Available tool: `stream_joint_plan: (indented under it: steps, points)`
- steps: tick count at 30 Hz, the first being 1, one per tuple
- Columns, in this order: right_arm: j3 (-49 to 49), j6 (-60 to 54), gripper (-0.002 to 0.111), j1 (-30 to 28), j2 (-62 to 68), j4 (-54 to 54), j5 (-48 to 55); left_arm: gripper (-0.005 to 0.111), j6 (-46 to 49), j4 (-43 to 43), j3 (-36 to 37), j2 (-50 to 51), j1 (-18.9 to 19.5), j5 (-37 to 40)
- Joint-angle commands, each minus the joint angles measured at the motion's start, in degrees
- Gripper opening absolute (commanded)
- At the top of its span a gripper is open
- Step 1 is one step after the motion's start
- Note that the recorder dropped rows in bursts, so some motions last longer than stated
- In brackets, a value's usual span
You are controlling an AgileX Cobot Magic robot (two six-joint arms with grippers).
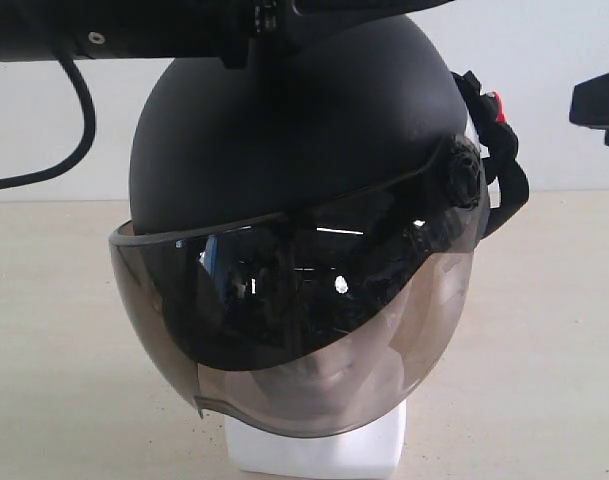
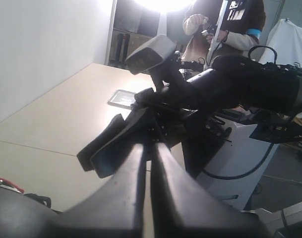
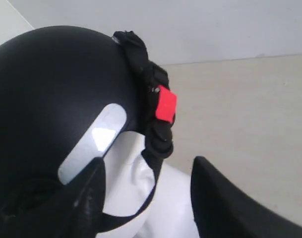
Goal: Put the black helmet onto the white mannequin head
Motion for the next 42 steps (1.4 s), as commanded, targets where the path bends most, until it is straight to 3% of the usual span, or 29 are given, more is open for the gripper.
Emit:
stream_joint_plan:
  steps: [1,8,13,15,17,19,28,42]
  points:
    - [0.1,1.5,0.039,5.8,-0.2,-2.0,-1.7,0.004,-7.8,7.2,2.7,3.0,-0.6,-3.4]
    - [0.1,9.2,0.05,12.3,3.3,-9.8,-6.8,0.004,-7.8,7.2,2.7,3.0,-0.6,-3.4]
    - [0.1,9.4,0.05,13.0,8.5,-9.7,-7.6,0.004,-7.8,6.6,2.7,3.0,-0.6,-3.4]
    - [0.1,9.4,0.042,13.0,10.2,-9.6,-8.7,0.004,-7.8,6.3,2.7,3.0,-0.6,-3.4]
    - [0.1,9.2,0.017,13.0,12.7,-8.8,-8.0,0.004,-7.8,6.3,2.7,3.0,-0.6,-3.4]
    - [0.1,6.5,0.0,13.0,13.9,-7.0,-7.4,0.004,-7.8,6.3,2.6,3.0,-0.6,-3.4]
    - [0.1,2.3,0.0,13.0,13.8,-3.7,-9.9,0.004,-7.8,6.3,2.6,2.9,-0.6,-3.6]
    - [0.1,7.4,0.0,13.0,13.9,-10.9,-15.9,0.004,-11.1,12.2,2.5,-6.7,-0.6,-9.6]
